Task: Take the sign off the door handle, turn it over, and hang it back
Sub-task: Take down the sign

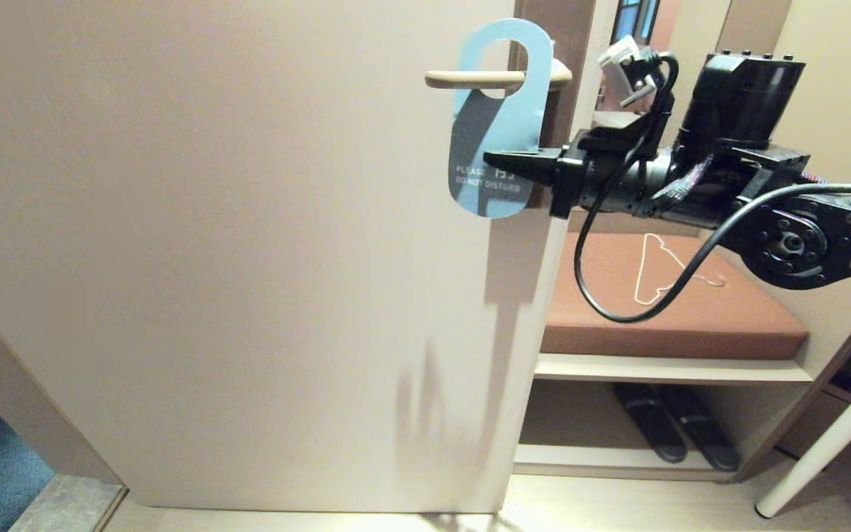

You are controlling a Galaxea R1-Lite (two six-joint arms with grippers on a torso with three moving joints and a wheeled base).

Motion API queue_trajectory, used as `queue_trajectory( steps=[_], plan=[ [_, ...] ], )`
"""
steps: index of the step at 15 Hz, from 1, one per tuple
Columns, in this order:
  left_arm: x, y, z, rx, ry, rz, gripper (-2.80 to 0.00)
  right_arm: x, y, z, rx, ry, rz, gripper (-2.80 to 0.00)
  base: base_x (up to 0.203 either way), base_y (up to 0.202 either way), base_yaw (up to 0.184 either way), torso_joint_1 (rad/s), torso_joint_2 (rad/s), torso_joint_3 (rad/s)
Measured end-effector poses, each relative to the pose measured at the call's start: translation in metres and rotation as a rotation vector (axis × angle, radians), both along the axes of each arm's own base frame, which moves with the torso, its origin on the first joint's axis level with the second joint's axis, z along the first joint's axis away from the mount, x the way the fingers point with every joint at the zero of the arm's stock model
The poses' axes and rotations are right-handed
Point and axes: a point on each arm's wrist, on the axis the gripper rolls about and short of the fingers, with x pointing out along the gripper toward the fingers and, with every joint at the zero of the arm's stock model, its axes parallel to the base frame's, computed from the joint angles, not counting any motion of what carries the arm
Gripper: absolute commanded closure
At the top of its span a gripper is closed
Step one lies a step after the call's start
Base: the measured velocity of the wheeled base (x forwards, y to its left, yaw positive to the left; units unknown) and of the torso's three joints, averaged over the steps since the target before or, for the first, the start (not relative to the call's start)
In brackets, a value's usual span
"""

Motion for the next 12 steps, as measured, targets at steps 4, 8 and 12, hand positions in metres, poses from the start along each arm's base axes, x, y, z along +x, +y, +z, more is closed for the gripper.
queue_trajectory(
  steps=[4, 8, 12],
  plan=[
    [0.000, 0.000, 0.000, 0.000, 0.000, 0.001, 0.00, -0.007, 0.017, -0.005, -0.045, -0.059, -0.068, 0.00, 0.000, 0.000, 0.000, 0.000, 0.00, 0.000],
    [0.000, 0.000, 0.000, 0.001, 0.000, 0.001, 0.00, -0.009, 0.027, -0.009, -0.050, -0.050, -0.137, 0.00, 0.000, 0.000, 0.000, 0.000, 0.00, 0.000],
    [0.000, 0.000, 0.000, 0.000, 0.000, 0.000, 0.00, -0.011, 0.046, -0.011, -0.057, -0.063, -0.185, 0.00, 0.000, 0.000, 0.000, 0.000, 0.00, 0.000]
  ],
)
